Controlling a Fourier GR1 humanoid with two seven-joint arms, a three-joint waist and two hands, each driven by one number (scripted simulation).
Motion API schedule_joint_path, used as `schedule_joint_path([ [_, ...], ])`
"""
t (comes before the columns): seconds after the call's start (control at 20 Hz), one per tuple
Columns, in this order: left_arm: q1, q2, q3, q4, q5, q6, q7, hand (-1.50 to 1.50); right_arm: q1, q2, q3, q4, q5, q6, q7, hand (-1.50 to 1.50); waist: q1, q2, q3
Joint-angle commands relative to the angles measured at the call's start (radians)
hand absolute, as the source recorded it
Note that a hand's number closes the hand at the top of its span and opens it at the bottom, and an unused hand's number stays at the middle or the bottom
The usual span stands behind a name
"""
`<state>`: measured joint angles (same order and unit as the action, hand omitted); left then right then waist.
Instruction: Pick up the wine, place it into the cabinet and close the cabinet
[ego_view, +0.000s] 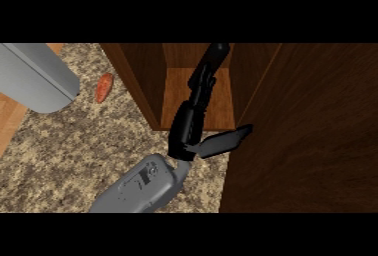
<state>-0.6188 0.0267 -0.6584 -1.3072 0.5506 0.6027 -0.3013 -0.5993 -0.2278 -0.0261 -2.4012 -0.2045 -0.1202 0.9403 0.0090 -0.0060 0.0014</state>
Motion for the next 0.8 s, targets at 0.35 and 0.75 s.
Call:
schedule_joint_path([
  [0.35, 0.321, -0.026, -0.188, -0.409, -0.087, 0.168, 0.001, 1.5, -0.049, 0.0, 0.056, -0.005, 0.053, -0.039, 0.042, -1.5, -0.004, 0.002, -0.002],
  [0.75, 0.586, 0.242, -0.197, -0.638, -0.045, -0.058, -0.045, 1.5, 0.014, 0.027, 0.117, -0.058, 0.08, -0.046, 0.042, -1.5, -0.004, 0.004, -0.003],
])
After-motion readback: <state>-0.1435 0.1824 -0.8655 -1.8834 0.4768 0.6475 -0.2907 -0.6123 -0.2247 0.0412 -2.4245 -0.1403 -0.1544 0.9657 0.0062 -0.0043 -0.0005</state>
